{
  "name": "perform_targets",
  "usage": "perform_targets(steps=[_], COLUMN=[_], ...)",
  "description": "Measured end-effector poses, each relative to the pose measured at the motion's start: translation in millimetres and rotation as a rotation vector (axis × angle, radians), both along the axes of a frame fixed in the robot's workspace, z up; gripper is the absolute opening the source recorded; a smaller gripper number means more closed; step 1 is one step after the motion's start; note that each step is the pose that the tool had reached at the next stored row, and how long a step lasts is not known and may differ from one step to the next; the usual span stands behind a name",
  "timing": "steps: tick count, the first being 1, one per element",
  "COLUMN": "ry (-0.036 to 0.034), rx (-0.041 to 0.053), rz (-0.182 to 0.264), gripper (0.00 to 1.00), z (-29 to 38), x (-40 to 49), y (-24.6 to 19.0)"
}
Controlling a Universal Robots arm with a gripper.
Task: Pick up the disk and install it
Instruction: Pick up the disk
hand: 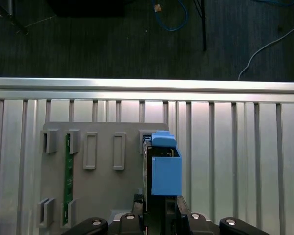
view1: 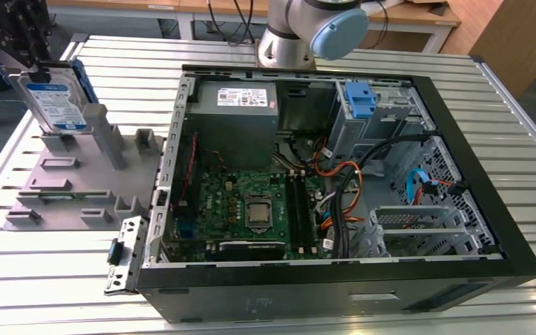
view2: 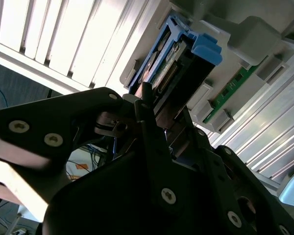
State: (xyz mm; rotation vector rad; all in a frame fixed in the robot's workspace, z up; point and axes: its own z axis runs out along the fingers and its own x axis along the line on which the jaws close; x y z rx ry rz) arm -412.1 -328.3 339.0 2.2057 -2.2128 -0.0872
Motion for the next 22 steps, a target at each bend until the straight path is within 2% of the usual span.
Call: perform_targets(steps=[4,8,13,22], ry=[0.0001,0.0001,0.0001,0.0001], rx=[-0.0001,0.0000,0.0000,0.0001], rz=[0.000,0.000,0.000,0.000], gripper=[0.35,0.35,0.35,0.35], z=[4.5,14.8,30.8,63.8], x=[0.0,0.0,0.0,0.0], y=[0.0,0.0,0.0,0.0])
